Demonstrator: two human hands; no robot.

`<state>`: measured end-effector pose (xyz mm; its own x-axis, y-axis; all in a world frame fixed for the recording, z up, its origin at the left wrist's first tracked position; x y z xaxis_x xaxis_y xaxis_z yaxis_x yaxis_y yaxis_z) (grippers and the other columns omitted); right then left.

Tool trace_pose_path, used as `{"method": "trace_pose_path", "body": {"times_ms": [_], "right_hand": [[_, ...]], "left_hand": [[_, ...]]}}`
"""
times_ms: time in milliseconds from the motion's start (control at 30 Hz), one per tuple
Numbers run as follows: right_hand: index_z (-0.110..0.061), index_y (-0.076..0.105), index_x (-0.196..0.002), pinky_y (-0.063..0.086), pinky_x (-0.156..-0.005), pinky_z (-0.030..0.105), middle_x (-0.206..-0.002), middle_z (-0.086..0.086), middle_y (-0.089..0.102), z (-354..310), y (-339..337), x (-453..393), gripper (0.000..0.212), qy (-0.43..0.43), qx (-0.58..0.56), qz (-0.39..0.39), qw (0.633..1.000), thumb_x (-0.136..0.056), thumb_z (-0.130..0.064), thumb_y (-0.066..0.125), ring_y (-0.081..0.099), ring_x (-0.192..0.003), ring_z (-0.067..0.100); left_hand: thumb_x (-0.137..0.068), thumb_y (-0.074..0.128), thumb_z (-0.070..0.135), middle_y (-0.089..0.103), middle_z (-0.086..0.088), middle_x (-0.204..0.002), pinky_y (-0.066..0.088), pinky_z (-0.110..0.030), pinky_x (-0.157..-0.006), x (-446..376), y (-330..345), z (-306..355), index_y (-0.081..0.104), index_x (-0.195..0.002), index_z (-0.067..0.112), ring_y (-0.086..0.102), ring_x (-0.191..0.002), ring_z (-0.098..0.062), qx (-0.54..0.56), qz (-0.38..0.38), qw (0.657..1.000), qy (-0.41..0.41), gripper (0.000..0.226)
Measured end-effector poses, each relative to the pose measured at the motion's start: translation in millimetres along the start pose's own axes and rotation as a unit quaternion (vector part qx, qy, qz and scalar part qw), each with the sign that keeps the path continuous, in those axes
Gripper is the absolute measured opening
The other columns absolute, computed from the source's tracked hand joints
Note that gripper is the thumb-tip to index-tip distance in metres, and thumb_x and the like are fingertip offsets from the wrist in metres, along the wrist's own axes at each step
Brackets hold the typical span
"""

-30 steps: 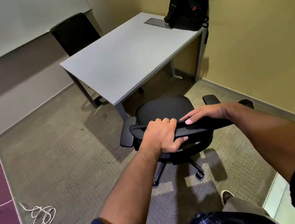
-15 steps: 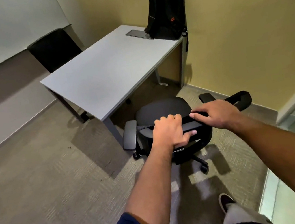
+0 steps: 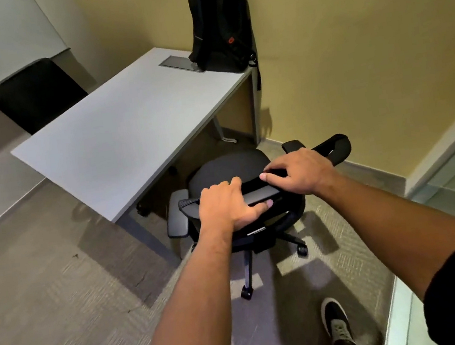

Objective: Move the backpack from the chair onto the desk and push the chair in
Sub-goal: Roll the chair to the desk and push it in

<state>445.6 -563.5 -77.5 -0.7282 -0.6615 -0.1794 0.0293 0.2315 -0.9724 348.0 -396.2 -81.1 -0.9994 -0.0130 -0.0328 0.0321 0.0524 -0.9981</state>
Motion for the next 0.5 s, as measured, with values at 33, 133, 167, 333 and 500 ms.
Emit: {"method": "trace_pose_path", "body": {"times_ms": [33,133,167,333,500], "right_hand": [[-0.04,0.075,-0.115,0.046,-0.082,0.035,-0.109,-0.013,0.077,11.7,0.1,-6.9,0.07,-0.006,0.0,0.009,1.0,-0.089,-0.08,0.024,0.069,-0.1,0.019],[-0.038,0.076,-0.114,0.044,-0.078,0.034,-0.105,-0.011,0.078,55.3,-1.2,-34.8,0.07,-0.02,0.001,0.017,1.0,-0.089,-0.079,0.024,0.07,-0.095,0.019],[-0.038,0.076,-0.114,0.043,-0.076,0.033,-0.104,-0.011,0.078,68.7,-1.7,-44.5,0.07,-0.028,0.004,0.018,0.999,-0.09,-0.078,0.024,0.07,-0.094,0.02],[-0.036,0.077,-0.111,0.036,-0.069,0.031,-0.098,-0.008,0.079,124.2,-5.6,-90.0,0.065,-0.069,0.015,0.018,0.997,-0.092,-0.073,0.028,0.071,-0.09,0.021],[-0.034,0.077,-0.113,0.051,-0.081,0.036,-0.103,-0.009,0.079,163.2,-1.1,-137.7,0.066,-0.091,0.003,-0.003,0.996,-0.092,-0.073,0.028,0.071,-0.094,0.02]], "left_hand": [[-0.071,0.027,0.096,0.07,-0.005,-0.099,0.031,-0.04,-0.066,-11.1,-0.1,4.6,0.054,-0.105,0.02,0.065,-0.092,-0.031,-0.002,0.007,1.0,-0.002,0.087],[-0.071,0.024,0.097,0.07,-0.005,-0.094,0.031,-0.039,-0.064,-55.3,2.9,22.5,0.053,-0.1,0.02,0.065,-0.087,-0.031,-0.008,0.023,1.0,-0.02,0.087],[-0.07,0.023,0.097,0.07,-0.005,-0.093,0.032,-0.039,-0.064,-69.4,3.5,27.8,0.053,-0.1,0.02,0.065,-0.085,-0.031,-0.007,0.024,0.999,-0.028,0.087],[-0.072,0.021,0.095,0.07,-0.006,-0.089,0.032,-0.039,-0.063,-128.8,6.2,49.6,0.057,-0.104,0.019,0.065,-0.081,-0.03,-0.014,0.038,0.997,-0.07,0.09],[-0.071,0.017,0.097,0.07,-0.007,-0.092,0.036,-0.041,-0.066,-180.2,5.4,54.3,0.056,-0.107,0.018,0.064,-0.083,-0.03,-0.021,0.029,0.994,-0.101,0.095]]}}
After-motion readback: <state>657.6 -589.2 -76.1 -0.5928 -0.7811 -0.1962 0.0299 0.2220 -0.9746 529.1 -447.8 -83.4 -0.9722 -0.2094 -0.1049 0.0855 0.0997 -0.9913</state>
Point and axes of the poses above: each hand's wrist, its own x-axis away from the middle knuckle, its own y-axis out of the palm, z = x × y, the point moved 4 cm from there along -x, towards the middle knuckle
